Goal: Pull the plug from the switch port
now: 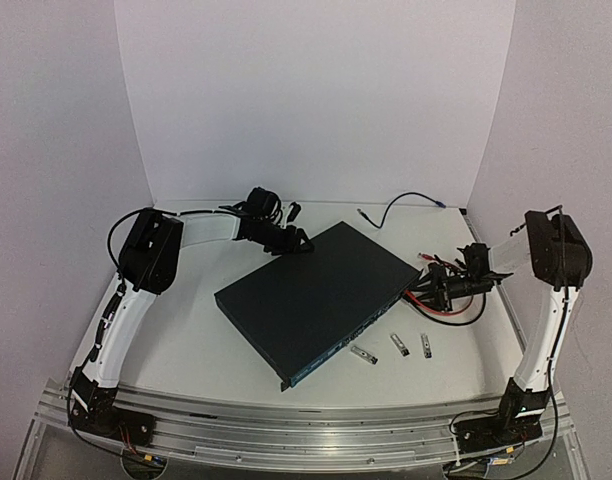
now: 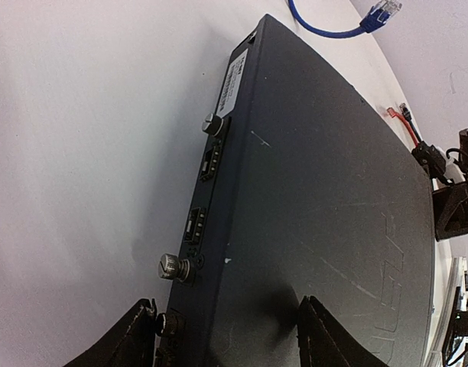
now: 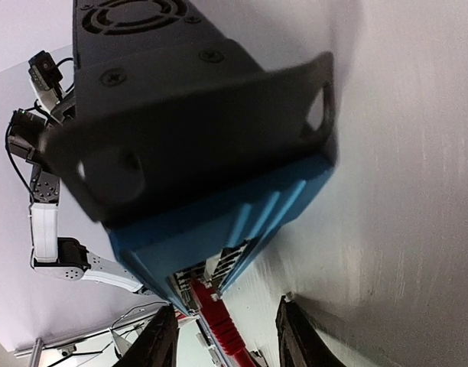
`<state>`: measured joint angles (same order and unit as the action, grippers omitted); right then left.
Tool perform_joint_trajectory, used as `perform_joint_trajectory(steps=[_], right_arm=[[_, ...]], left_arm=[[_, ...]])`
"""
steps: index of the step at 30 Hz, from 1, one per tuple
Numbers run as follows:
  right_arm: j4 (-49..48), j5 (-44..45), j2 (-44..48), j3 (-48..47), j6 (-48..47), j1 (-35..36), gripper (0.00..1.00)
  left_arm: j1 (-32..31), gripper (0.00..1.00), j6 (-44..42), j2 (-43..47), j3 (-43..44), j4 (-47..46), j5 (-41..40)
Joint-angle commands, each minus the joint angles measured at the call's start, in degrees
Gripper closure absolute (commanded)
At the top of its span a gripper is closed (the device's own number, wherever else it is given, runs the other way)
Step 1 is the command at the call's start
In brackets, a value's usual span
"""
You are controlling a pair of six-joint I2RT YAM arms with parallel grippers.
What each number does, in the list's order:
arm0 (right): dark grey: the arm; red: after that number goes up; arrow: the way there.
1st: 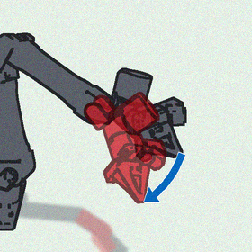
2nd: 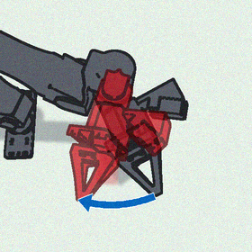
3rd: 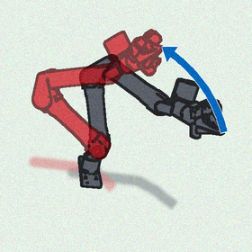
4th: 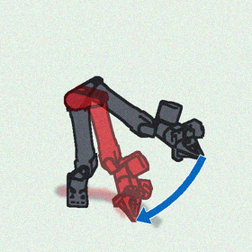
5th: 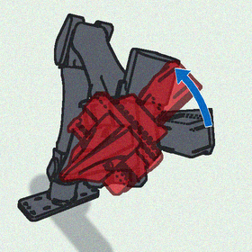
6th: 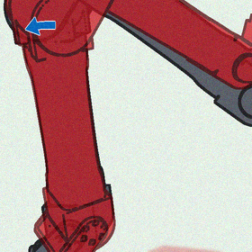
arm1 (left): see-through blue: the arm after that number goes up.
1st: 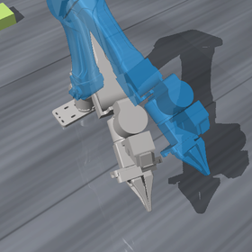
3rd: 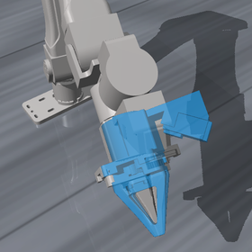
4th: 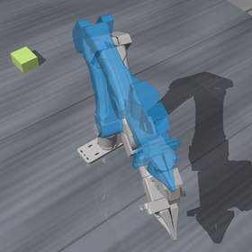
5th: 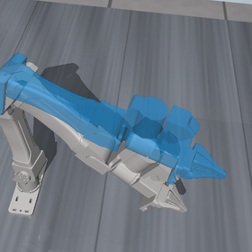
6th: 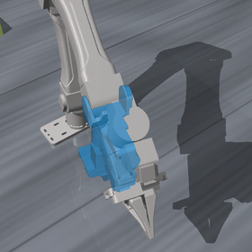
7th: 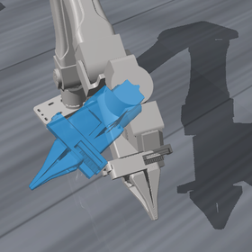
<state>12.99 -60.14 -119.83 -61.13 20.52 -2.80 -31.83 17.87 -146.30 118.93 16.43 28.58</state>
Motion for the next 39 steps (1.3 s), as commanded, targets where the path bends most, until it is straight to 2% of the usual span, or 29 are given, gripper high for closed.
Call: perform_joint_trajectory(steps=[1,20,39], right_arm=[[0.56,1.21,-1.95,-1.91,0.29,0.82,0.58],[0.45,1.36,-2.53,-1.71,-0.15,1.5,0.62],[-0.23,3.14,-1.99,-3.6,1.62,2.52,0.71]], left_arm=[[-0.07,0.38,-1.79,-5.13,-1.59,8.81,-5.73],[-0.07,0.38,-1.72,-5.1,-1.56,8.89,-5.6],[-0.16,0.38,-1.61,-4.68,-1.6,9.06,-5.29]])
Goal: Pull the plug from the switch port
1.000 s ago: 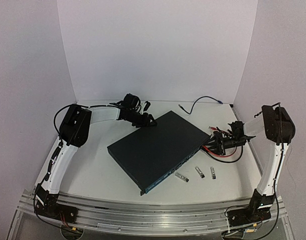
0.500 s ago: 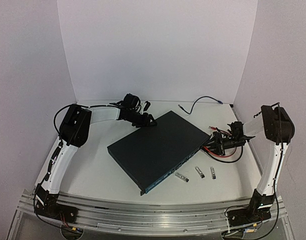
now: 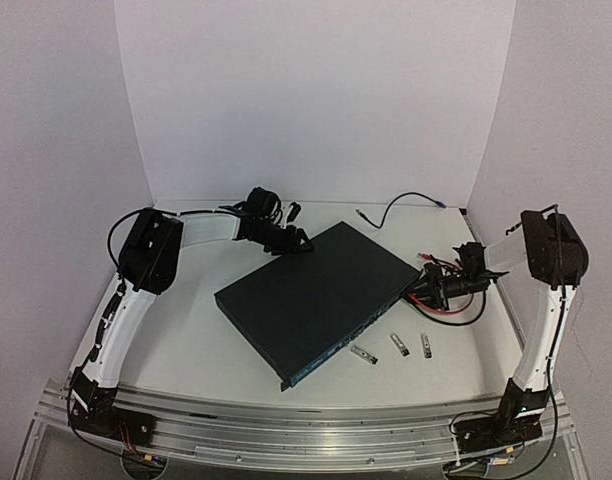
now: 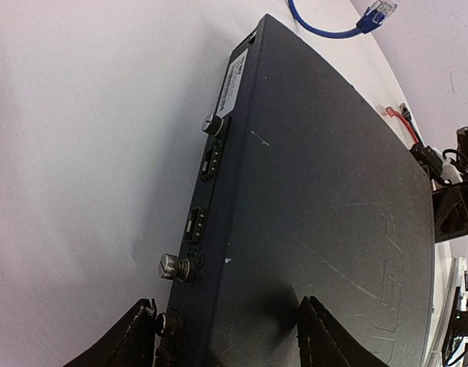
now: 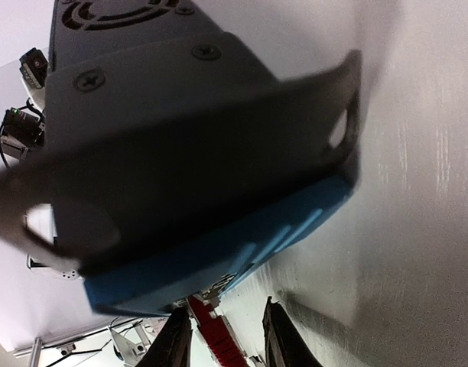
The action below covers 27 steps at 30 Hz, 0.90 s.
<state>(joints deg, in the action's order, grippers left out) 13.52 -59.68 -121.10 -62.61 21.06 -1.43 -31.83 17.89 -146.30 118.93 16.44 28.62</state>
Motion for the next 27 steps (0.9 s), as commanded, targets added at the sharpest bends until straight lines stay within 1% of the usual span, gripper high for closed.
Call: perform_joint_trajectory(steps=[1,8,11,17,20,27], right_arm=[[-0.94,2.48,-0.69,-2.25,1.41,1.15,0.72],[-1.93,1.98,-0.19,-3.03,3.16,1.12,0.78],[-2.71,1.78,-0.16,-3.05,3.89,1.14,0.82],[-5.57,0.18,-0.75,-2.86,5.72,1.16,0.91],[-6.64,0.2,-0.98,-2.48,6.56,1.15,0.99],[-6.33,2.56,-3.72,-1.46,9.71,1.12,1.0]], left_arm=[[-0.16,0.38,-1.63,-4.69,-1.63,9.04,-5.3],[-0.16,0.38,-1.37,-4.96,-1.63,8.95,-4.9],[-0.16,0.38,-1.29,-5.01,-1.68,8.87,-4.92],[-0.16,0.38,-1.1,-5.13,-1.9,8.75,-5.02],[-0.16,0.38,-0.95,-5.1,-1.87,8.79,-5.06],[-0.16,0.38,-0.67,-5.14,-1.88,9.5,-5.98]])
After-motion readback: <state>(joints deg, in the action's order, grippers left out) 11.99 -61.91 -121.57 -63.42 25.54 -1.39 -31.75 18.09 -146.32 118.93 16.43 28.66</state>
